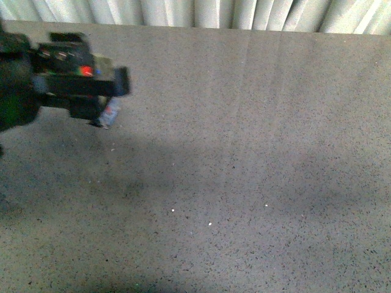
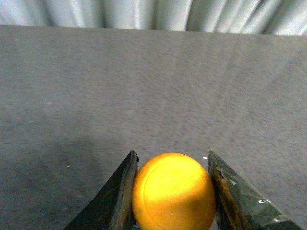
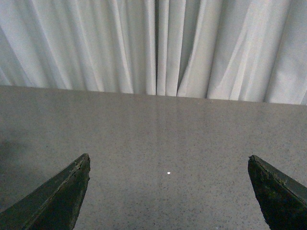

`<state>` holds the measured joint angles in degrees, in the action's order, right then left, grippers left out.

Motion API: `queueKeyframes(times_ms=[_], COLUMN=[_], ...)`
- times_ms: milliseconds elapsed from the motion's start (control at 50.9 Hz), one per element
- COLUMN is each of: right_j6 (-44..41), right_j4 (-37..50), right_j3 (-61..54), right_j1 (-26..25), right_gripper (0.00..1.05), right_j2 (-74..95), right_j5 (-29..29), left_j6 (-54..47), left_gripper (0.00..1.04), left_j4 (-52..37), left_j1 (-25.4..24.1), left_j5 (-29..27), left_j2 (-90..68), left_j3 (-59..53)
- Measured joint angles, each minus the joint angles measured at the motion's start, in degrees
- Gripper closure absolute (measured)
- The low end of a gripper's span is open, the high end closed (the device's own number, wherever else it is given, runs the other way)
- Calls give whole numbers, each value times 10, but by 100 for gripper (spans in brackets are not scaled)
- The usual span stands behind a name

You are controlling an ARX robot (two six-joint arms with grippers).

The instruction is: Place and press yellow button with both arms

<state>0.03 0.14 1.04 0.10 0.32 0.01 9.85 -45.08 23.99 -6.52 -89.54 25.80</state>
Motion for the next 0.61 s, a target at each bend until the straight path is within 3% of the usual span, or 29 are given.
queueKeyframes(times_ms=[177,609], right_j6=[0,0], right_j4=[0,0], right_j3=[0,0], right_j1=[0,0], right_gripper=[9,9], right_j2=[0,0], right_j5=[0,0], left_j6=[8,-5], left_gripper=[70,70], left_j4=[-38,-85], left_j1=[56,79], left_j5=[-9,6], left_j2=[-87,-238], left_j3=[30,91])
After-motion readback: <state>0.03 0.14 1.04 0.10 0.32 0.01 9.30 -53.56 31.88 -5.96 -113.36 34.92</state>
